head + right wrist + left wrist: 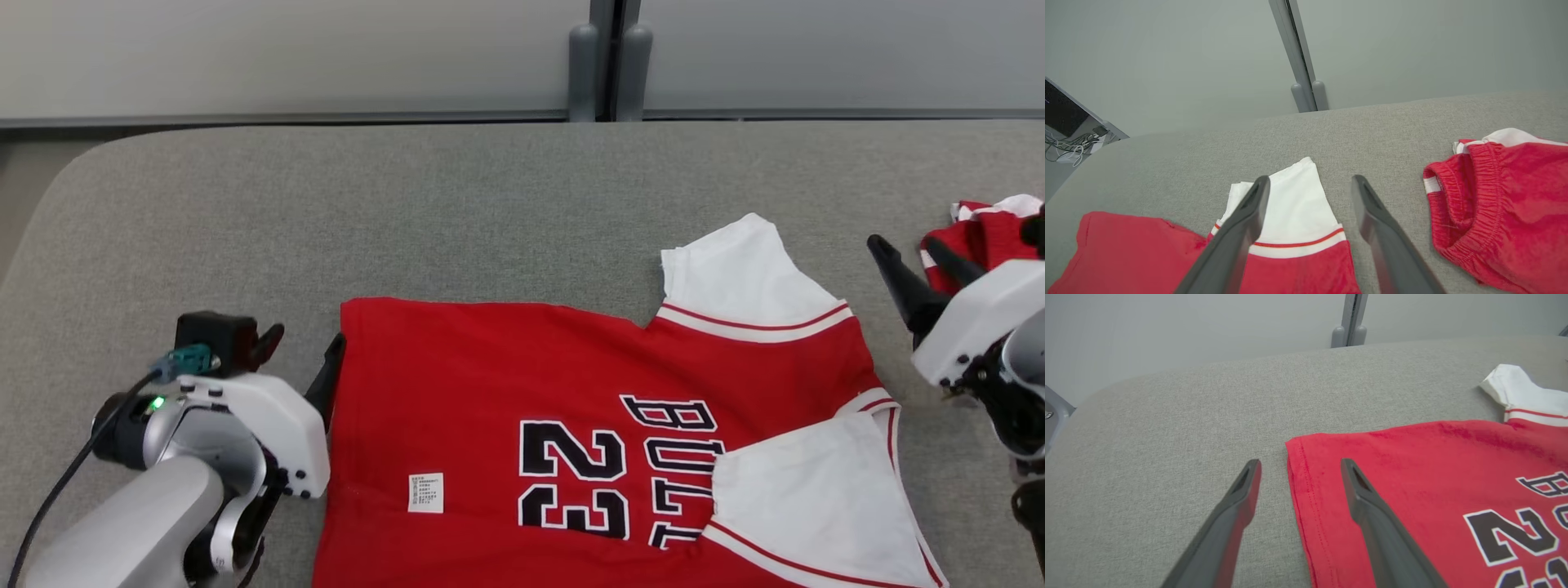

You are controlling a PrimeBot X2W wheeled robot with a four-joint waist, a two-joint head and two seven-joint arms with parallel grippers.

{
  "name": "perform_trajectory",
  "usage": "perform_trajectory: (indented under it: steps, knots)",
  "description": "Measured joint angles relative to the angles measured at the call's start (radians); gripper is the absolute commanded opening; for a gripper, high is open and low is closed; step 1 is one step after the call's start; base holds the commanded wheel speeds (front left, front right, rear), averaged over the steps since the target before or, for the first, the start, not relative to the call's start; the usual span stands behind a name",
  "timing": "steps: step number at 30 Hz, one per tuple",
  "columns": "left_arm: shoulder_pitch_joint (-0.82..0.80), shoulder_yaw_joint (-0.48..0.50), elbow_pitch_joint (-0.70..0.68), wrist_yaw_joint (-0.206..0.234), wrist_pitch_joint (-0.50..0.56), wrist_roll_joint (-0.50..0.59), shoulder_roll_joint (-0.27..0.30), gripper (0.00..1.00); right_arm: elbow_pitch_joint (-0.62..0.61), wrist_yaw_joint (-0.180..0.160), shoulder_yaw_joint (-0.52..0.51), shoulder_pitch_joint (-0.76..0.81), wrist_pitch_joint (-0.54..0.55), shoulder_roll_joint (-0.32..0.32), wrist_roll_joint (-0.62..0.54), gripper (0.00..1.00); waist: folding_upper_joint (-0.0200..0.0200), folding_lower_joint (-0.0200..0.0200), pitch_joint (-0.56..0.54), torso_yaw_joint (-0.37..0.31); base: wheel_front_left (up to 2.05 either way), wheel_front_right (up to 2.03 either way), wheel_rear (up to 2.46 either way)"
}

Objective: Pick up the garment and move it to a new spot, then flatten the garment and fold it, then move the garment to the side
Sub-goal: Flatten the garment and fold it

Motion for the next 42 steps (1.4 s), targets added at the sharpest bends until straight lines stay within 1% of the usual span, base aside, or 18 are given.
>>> perform_trajectory:
  steps: [4, 6, 8, 12, 16, 18, 20, 26, 31, 35, 36, 37, 38, 39, 40, 41, 42]
  knots:
    - [-0.093, 0.003, 0.119, -0.042, -0.015, 0.007, -0.085, 1.0, 0.117, 0.0, 0.056, -0.124, -0.012, -0.036, -0.006, 1.0, 0.0, 0.0, 0.061, 0.031, 0.0, 0.0, 0.0]
    - [-0.124, -0.002, 0.172, -0.077, -0.014, 0.004, -0.125, 1.0, 0.164, 0.0, 0.09, -0.176, -0.011, -0.048, -0.003, 1.0, 0.0, 0.0, 0.089, 0.048, 0.0, 0.0, 0.0]
    - [-0.152, -0.01, 0.218, -0.106, 0.0, 0.0, -0.15, 1.0, 0.209, 0.0, 0.129, -0.219, 0.007, -0.064, 0.006, 1.0, 0.0, 0.0, 0.116, 0.062, 0.0, 0.0, 0.0]
    - [-0.209, -0.017, 0.277, -0.144, 0.037, -0.013, -0.172, 1.0, 0.294, 0.0, 0.188, -0.31, 0.038, -0.093, 0.018, 1.0, 0.0, 0.0, 0.167, 0.084, 0.0, 0.0, 0.0]
    - [-0.258, -0.015, 0.3, -0.172, 0.049, -0.022, -0.204, 1.0, 0.365, 0.0, 0.231, -0.384, 0.075, -0.1, 0.04, 1.0, 0.0, 0.0, 0.208, 0.102, 0.0, 0.0, 0.0]
    - [-0.275, -0.016, 0.315, -0.178, 0.052, -0.022, -0.221, 1.0, 0.39, 0.0, 0.253, -0.411, 0.09, -0.104, 0.047, 1.0, 0.0, 0.0, 0.225, 0.109, 0.0, 0.0, 0.0]
    - [-0.294, -0.016, 0.335, -0.183, 0.047, -0.021, -0.239, 1.0, 0.409, 0.0, 0.271, -0.435, 0.082, -0.108, 0.047, 1.0, 0.0, -0.0001, 0.242, 0.114, 0.0, 0.0, 0.0]
    - [-0.332, -0.023, 0.4, -0.219, 0.037, -0.023, -0.299, 1.0, 0.459, 0.0, 0.323, -0.481, 0.045, -0.106, 0.067, 1.0, 0.0, 0.0, 0.28, 0.12, 0.0, 0.0, 0.0]
    - [-0.357, -0.021, 0.454, -0.238, 0.025, -0.025, -0.321, 1.0, 0.487, 0.0, 0.364, -0.515, 0.025, -0.109, 0.081, 1.0, 0.0, 0.0, 0.295, 0.119, 0.0, 0.0, 0.0]
    - [-0.362, -0.026, 0.479, -0.253, 0.02, -0.025, -0.327, 1.0, 0.503, 0.0, 0.401, -0.529, 0.027, -0.112, 0.11, 1.0, 0.0, 0.0, 0.295, 0.12, 0.0, 0.0, 0.0]
    - [-0.362, -0.027, 0.482, -0.254, 0.019, -0.025, -0.328, 0.93, 0.508, 0.0, 0.41, -0.53, 0.029, -0.114, 0.117, 1.0, 0.0, 0.0, 0.293, 0.121, 0.0, 0.0, 0.0]
    - [-0.362, -0.029, 0.487, -0.257, 0.019, -0.026, -0.329, 0.79, 0.51, 0.0, 0.418, -0.53, 0.031, -0.116, 0.125, 1.0, 0.0, 0.0, 0.29, 0.122, 0.0, 0.0, 0.0]
    - [-0.362, -0.029, 0.49, -0.259, 0.019, -0.027, -0.33, 0.58, 0.513, 0.0, 0.425, -0.53, 0.032, -0.117, 0.132, 0.82, 0.0, 0.0, 0.287, 0.123, 0.0, 0.0, 0.0]
    - [-0.362, -0.029, 0.493, -0.26, 0.017, -0.029, -0.33, 0.38, 0.516, 0.0, 0.432, -0.53, 0.032, -0.119, 0.138, 0.49, 0.0, 0.0, 0.284, 0.123, 0.0, 0.0, 0.0]
    - [-0.362, -0.029, 0.497, -0.262, 0.017, -0.03, -0.329, 0.19, 0.518, 0.0, 0.44, -0.53, 0.032, -0.12, 0.145, 0.34, 0.0, 0.0, 0.282, 0.124, 0.0, 0.0, 0.0]
    - [-0.362, -0.029, 0.498, -0.262, 0.013, -0.03, -0.33, 0.0, 0.521, 0.0, 0.447, -0.53, 0.032, -0.121, 0.15, 0.15, 0.0, -0.0001, 0.28, 0.125, 0.0, 0.0, 0.0]
    - [-0.362, -0.029, 0.499, -0.263, 0.01, -0.03, -0.33, 0.0, 0.523, 0.0, 0.454, -0.53, 0.03, -0.121, 0.154, 0.0, 0.0, 0.0, 0.278, 0.126, 0.0, 0.0, 0.0]
